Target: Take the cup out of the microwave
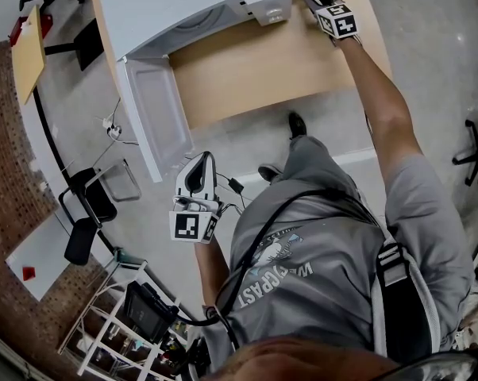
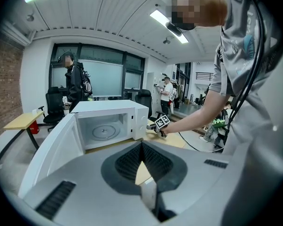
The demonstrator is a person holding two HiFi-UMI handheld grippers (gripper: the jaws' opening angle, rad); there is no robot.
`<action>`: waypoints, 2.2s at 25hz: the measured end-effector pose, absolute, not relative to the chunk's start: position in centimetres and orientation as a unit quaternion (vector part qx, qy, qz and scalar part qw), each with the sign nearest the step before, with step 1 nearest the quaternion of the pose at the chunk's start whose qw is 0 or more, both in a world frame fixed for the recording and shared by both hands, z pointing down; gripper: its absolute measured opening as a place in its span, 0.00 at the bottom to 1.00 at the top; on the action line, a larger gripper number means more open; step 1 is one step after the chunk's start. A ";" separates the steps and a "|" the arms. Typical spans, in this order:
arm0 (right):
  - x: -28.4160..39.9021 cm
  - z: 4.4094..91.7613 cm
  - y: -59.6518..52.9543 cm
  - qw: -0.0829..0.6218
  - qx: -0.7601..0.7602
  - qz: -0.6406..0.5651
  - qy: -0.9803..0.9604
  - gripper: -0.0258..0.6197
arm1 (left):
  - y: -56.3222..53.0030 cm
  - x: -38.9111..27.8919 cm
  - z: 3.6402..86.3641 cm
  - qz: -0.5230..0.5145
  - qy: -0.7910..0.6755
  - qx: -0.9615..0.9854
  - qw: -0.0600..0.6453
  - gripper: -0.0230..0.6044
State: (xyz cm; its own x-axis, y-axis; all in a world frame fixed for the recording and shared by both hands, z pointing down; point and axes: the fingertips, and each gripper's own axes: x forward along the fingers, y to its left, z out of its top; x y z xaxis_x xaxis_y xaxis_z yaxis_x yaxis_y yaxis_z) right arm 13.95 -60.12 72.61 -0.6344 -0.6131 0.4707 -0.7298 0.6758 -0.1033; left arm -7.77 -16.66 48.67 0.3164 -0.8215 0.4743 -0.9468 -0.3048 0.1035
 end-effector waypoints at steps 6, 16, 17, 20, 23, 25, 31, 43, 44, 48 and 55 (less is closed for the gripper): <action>13.8 72.8 -60.0 0.213 0.369 0.147 -0.893 0.15 | -16.1 -7.6 48.5 0.168 -0.560 0.791 0.180 0.11; 13.7 71.8 -59.7 0.224 0.373 0.139 -0.890 0.22 | -14.4 -7.6 48.1 0.164 -0.565 0.790 0.176 0.11; 13.7 72.0 -59.6 0.223 0.371 0.139 -0.891 0.22 | -14.3 -7.4 48.3 0.164 -0.565 0.790 0.175 0.11; 14.6 72.7 -59.9 0.225 0.371 0.141 -0.890 0.22 | -14.6 -6.5 48.6 0.164 -0.564 0.791 0.173 0.11; 15.5 71.3 -59.7 0.230 0.379 0.133 -0.886 0.22 | -14.9 -6.1 48.1 0.159 -0.561 0.795 0.168 0.11; 16.1 70.6 -59.0 0.232 0.390 0.129 -0.882 0.22 | -14.6 -6.2 48.1 0.156 -0.557 0.799 0.166 0.11; 15.7 70.5 -55.9 0.227 0.401 0.132 -0.878 0.22 | -12.3 -7.1 48.3 0.152 -0.555 0.802 0.161 0.11; 19.0 62.0 -44.9 0.185 0.433 0.086 -0.878 0.22 | -2.9 -5.1 46.8 0.115 -0.539 0.826 0.121 0.11; 19.2 61.6 -43.9 0.178 0.431 0.082 -0.881 0.22 | -2.3 -4.9 47.2 0.113 -0.537 0.828 0.119 0.11; 18.0 57.7 -40.8 0.155 0.420 0.075 -0.891 0.22 | -0.6 -6.1 46.0 0.101 -0.534 0.833 0.104 0.11; 15.9 50.0 -31.2 0.104 0.407 0.054 -0.906 0.06 | 5.8 -8.2 43.6 0.085 -0.530 0.840 0.078 0.11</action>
